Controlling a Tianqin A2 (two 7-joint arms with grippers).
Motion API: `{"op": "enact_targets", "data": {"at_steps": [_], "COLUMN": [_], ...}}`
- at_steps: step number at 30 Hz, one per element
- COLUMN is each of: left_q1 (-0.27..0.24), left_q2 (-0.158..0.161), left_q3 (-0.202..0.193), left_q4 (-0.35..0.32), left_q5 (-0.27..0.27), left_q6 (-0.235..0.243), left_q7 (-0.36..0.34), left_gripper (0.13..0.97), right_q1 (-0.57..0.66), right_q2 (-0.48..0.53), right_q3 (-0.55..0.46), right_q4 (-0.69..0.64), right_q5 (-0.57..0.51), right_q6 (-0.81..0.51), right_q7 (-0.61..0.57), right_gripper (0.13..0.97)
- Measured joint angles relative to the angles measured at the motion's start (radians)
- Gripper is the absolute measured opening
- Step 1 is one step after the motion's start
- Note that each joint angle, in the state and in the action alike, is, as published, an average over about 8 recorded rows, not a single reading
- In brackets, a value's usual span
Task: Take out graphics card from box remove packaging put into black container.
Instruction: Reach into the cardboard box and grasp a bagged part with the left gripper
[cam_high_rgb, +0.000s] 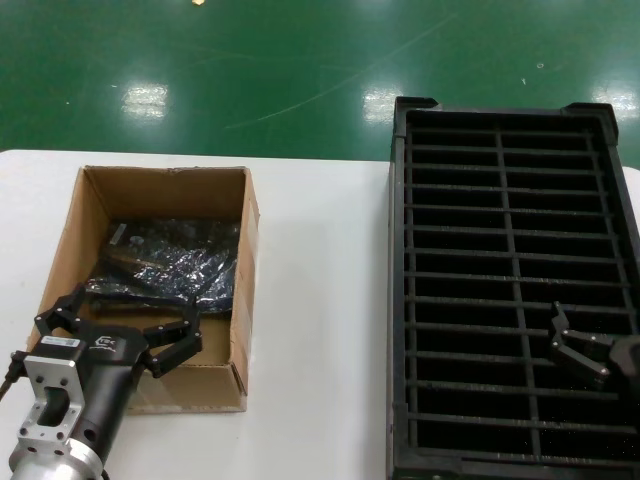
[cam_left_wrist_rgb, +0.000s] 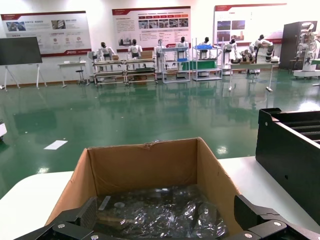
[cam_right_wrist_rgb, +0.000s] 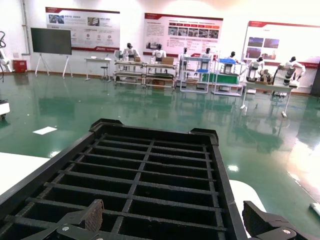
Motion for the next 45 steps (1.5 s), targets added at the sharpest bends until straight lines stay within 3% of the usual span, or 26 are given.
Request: {"op": "enact_targets", "data": {"at_steps": [14,17,20,25,30,34,38,41,45], "left_q1": [-0.004,-0.019,-0.056,-0.179,-0.330,-0.486,-0.644,-0.722,-0.769], "left_q2": [-0.010,-0.048,-0.112,-0.226,-0.293,-0.317,-0.327,-0.323,-0.313], "left_q3": [0.002,0.012,0.028,0.059,0.092,0.144,0.236,0.304,0.364], "left_q4": [-0.002,-0.004,0.006,0.079,0.195,0.333,0.486,0.570,0.624], "left_q5": [0.000,0.007,0.029,0.099,0.203,0.344,0.471,0.529,0.570], "left_q6": [0.006,0.027,0.073,0.181,0.305,0.450,0.571,0.617,0.636], "left_q7": [-0.001,-0.003,0.024,0.167,0.290,0.348,0.404,0.446,0.494], "left_gripper": [0.966,0.966,0.966,0.966,0.966,0.966,0.966,0.961,0.951], "right_q1": [0.000,0.000,0.000,0.000,0.000,0.000,0.000,0.000,0.000], "right_q2": [0.000,0.000,0.000,0.000,0.000,0.000,0.000,0.000,0.000], "right_q3": [0.000,0.000,0.000,0.000,0.000,0.000,0.000,0.000,0.000], "right_q4": [0.000,0.000,0.000,0.000,0.000,0.000,0.000,0.000,0.000], "right_q5": [0.000,0.000,0.000,0.000,0.000,0.000,0.000,0.000,0.000], "right_q6": [0.000,0.000,0.000,0.000,0.000,0.000,0.000,0.000,0.000], "right_q7": [0.000,0.000,0.000,0.000,0.000,0.000,0.000,0.000,0.000], "right_gripper": [0.966,0.966,0.966,0.966,0.966,0.966,0.966,0.966,0.966]}}
